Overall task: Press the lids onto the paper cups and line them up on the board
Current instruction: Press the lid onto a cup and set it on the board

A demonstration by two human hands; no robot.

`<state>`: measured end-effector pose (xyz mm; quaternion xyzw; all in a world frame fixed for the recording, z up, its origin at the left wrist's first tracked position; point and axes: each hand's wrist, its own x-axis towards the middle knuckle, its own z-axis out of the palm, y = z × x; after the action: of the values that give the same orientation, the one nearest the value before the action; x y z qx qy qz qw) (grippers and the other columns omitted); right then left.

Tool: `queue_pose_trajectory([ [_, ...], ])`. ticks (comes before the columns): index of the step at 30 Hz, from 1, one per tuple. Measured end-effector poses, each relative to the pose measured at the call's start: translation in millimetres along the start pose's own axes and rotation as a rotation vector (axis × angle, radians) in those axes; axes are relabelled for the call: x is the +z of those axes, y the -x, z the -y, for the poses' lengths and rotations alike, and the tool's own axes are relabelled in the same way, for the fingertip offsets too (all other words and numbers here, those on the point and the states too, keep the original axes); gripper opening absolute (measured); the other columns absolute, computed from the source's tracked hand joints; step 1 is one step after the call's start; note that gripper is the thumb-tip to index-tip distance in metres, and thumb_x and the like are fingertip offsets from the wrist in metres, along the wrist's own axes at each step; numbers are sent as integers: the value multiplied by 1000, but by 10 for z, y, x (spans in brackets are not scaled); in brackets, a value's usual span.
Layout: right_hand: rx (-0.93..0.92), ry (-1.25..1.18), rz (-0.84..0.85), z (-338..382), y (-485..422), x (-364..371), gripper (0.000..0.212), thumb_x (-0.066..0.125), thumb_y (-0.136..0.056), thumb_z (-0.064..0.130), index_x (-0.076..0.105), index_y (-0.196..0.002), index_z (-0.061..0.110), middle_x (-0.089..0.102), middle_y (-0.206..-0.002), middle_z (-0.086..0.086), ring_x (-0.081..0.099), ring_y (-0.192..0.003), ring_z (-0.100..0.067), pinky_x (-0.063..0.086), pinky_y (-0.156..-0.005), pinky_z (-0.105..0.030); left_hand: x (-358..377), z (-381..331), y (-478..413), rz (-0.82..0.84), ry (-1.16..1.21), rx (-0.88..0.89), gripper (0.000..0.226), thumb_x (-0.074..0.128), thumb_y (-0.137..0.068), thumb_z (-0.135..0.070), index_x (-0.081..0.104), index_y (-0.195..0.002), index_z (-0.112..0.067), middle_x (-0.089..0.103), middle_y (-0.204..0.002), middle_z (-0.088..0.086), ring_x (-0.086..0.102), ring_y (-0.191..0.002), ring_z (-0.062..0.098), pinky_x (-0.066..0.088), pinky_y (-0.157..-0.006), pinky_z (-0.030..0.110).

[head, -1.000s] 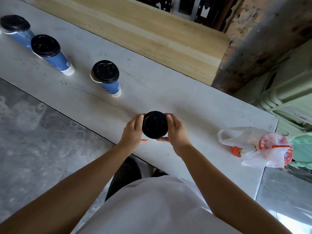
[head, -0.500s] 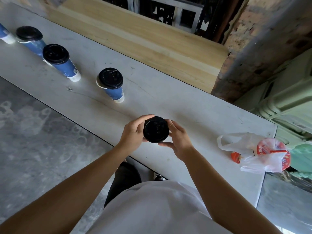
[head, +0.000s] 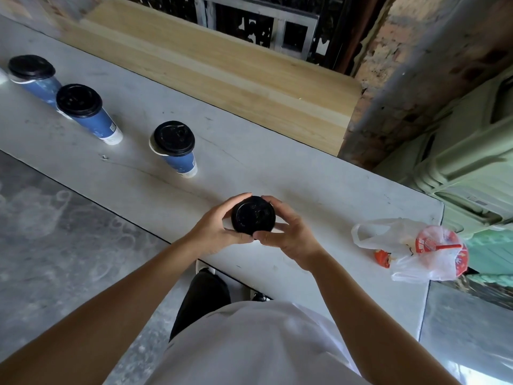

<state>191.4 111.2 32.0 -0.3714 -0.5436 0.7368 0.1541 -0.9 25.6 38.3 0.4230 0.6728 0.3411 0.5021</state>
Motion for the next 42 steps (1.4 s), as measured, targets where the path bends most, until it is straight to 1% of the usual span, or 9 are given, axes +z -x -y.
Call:
queue_pose_trajectory([
  [4, 30, 43, 11, 27, -28, 28, 71, 82, -79, 1, 54, -138, 28, 61, -133, 4, 63, -116, -29, 60, -81, -34, -35, 30, -7, 11, 43, 14, 87, 91, -71, -12, 48, -142, -39, 61, -136, -21, 53, -129, -4, 47, -111, 43],
  [9, 44, 118, -30, 14, -35, 34, 72, 85, -78, 6, 57, -134, 42, 64, -128, 15, 64, -119, -18, 62, -85, -39, -90, 90, -59, 72, 114, 10, 86, 90, -71, -11, 49, -138, -46, 59, -138, -21, 49, -134, -2, 53, -104, 31],
  [13, 54, 280, -111, -7, -31, 75, 78, 91, -72, 16, 55, -135, 47, 65, -128, 23, 64, -117, -3, 48, -105, -30, -119, 119, -91, 122, 176, 18, 84, 89, -73, -7, 50, -138, -44, 58, -139, -20, 46, -137, 1, 54, -98, 25],
  [18, 68, 266, -192, -42, -3, 148, 81, 91, -67, 7, 58, -133, 39, 70, -123, 16, 60, -121, 0, 40, -100, -10, -154, 176, -149, 180, 225, 26, 86, 88, -73, -3, 50, -141, -38, 57, -142, -18, 46, -138, 0, 53, -101, 26],
  [22, 105, 202, -259, 10, 0, 261, 79, 90, -69, 6, 58, -136, 33, 68, -127, 9, 61, -125, -13, 46, -106, -27, -285, 170, -299, 292, 199, 57, 86, 89, -72, -6, 49, -138, -43, 56, -138, -27, 47, -135, -4, 52, -98, 20],
  [27, 148, 93, -402, 157, -102, 549, 81, 85, -73, -1, 55, -133, 45, 63, -131, 10, 65, -110, -21, 61, -75, -44, -640, 90, -628, 416, -66, 134, 94, 93, -67, -29, 40, -139, -57, 54, -134, -34, 49, -126, -15, 40, -106, 13],
  [32, 205, 97, -473, 332, -290, 759, 84, 83, -80, 4, 46, -138, 51, 56, -139, 10, 67, -112, -24, 64, -72, -49, -959, 86, -765, 452, 153, -4, 92, 88, -72, -25, 41, -150, -33, 61, -138, -7, 57, -127, -1, 43, -105, 18],
  [38, 242, 40, -591, 579, -487, 744, 77, 82, -80, 3, 50, -146, 26, 59, -128, -16, 67, -109, -35, 65, -72, -42, -1082, 29, -829, 366, 402, -69, 50, 74, -78, -49, 66, -123, -29, 73, -123, -4, 65, -121, 12, 48, -110, 41],
  [42, 238, 118, -603, 694, -620, 630, 75, 84, -80, 8, 52, -144, 30, 66, -126, -6, 68, -111, -29, 61, -89, -48, -1037, -192, -868, 350, 495, -87, 30, 56, -99, -42, 68, -121, -26, 74, -121, -4, 66, -120, 13, 52, -106, 39],
])
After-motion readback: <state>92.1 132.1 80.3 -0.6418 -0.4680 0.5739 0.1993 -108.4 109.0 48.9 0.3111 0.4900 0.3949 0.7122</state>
